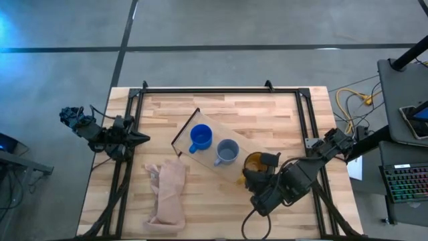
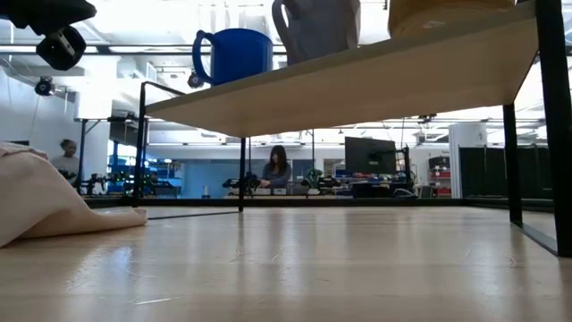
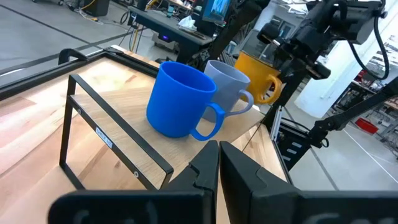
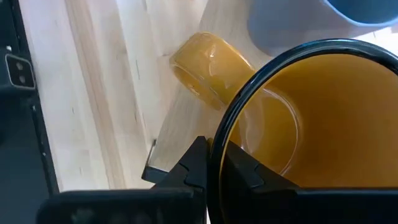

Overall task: Stack small to large cups/mugs on shelf
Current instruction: Put the yellow mug on the shelf

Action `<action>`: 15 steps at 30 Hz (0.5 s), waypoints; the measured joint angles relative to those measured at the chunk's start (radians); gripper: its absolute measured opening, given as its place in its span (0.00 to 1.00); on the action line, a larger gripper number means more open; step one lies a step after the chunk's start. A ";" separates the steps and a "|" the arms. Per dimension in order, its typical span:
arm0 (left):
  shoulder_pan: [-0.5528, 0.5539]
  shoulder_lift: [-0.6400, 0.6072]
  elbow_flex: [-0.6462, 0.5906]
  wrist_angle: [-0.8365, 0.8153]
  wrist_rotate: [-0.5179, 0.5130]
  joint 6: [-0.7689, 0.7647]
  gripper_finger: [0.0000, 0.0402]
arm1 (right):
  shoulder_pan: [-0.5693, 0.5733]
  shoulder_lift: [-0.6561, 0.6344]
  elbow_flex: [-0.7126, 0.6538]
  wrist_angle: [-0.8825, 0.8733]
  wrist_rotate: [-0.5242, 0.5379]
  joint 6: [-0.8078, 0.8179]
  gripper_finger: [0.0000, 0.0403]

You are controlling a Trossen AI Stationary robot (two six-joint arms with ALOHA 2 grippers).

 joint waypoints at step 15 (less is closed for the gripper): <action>0.000 0.000 0.000 0.000 -0.009 -0.003 0.00 | 0.000 -0.001 -0.001 0.016 0.003 -0.114 0.07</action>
